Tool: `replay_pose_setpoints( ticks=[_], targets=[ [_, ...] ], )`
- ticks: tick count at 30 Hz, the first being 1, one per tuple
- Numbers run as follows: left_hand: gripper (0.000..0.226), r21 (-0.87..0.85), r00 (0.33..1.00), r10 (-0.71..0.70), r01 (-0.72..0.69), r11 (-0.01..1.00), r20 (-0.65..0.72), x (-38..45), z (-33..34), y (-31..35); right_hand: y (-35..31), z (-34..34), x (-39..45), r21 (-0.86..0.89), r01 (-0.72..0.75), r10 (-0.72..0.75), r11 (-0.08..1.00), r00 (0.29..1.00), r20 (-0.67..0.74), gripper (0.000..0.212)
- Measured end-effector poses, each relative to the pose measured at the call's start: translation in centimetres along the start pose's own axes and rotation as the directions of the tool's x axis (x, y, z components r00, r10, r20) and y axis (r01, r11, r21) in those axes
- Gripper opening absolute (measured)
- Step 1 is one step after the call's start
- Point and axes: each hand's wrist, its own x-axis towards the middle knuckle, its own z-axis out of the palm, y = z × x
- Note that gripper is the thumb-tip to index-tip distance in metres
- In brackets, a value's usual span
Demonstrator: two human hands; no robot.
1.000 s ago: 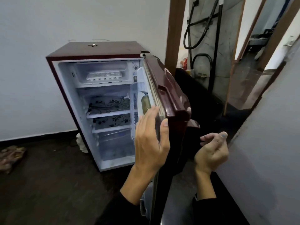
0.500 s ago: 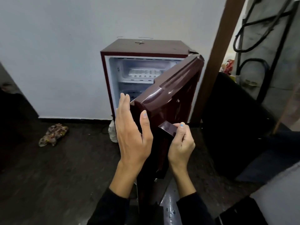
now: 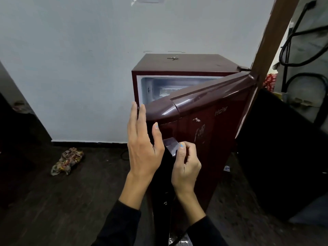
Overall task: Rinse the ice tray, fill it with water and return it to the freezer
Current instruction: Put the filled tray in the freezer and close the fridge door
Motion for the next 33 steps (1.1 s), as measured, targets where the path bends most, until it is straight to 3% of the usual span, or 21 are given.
replay_pose_setpoints(
  ticks=[16, 24, 33],
  targets=[
    [0.048, 0.193, 0.949, 0.188, -0.241, 0.951, 0.254, 10.2, 3.2, -12.9, 1.5, 13.0, 3.2, -0.053, 0.018, -0.008, 0.998, 0.981, 0.192, 0.050],
    [0.054, 0.274, 0.912, 0.138, -0.256, 0.927, 0.386, 13.5, 5.6, -16.4, 2.2, 17.1, 6.0, -0.142, -0.003, 0.045, 0.990, 0.955, 0.294, 0.057],
    [0.057, 0.358, 0.886, 0.034, -0.221, 0.907, 0.462, 15.8, 8.3, -18.4, 3.4, 20.6, 8.6, -0.246, -0.003, 0.076, 0.969, 0.954, 0.291, 0.056]
  ],
)
